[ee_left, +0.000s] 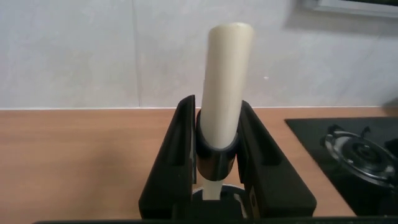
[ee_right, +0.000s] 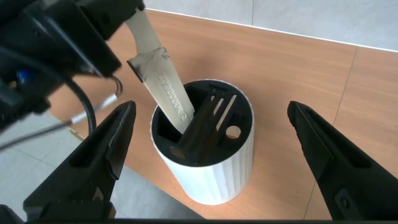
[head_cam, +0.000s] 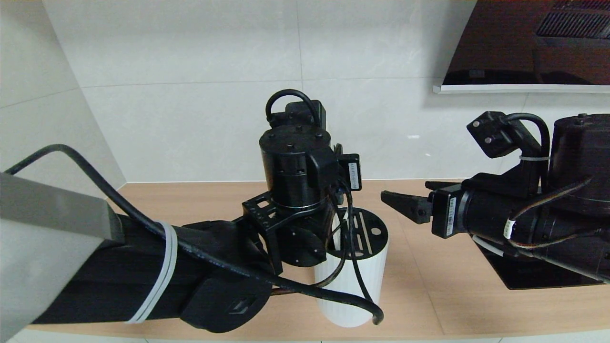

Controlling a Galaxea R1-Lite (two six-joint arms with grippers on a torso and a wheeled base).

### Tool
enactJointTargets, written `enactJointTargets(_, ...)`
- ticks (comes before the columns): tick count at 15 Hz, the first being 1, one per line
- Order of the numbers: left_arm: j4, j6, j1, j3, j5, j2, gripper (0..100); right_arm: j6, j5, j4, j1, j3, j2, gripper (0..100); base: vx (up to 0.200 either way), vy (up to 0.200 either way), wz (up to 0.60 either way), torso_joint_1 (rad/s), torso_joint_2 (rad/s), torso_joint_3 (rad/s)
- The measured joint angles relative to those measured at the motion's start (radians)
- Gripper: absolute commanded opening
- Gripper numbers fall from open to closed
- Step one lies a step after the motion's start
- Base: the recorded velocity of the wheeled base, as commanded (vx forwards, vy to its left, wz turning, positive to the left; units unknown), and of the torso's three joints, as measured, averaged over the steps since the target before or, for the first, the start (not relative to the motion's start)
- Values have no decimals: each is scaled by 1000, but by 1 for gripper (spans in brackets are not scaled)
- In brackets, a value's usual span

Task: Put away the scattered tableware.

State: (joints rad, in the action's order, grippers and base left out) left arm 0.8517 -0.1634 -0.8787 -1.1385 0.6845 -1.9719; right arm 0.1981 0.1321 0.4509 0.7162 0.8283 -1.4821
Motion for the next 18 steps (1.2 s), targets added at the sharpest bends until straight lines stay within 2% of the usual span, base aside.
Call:
enactJointTargets(5, -7, -1, -16, 4, 28, 4, 0, 0, 0, 0, -1, 0, -1, 100, 0, 0, 0, 0, 0, 0)
enactJointTargets(14, 18, 4, -17, 4, 33, 42, 0, 0, 0, 0, 0, 0, -1, 100, 0, 0, 0, 0, 0, 0)
enactJointTargets(18, 2, 14, -22, 35, 31, 48, 0, 0, 0, 0, 0, 0, -1, 100, 0, 0, 0, 0, 0, 0)
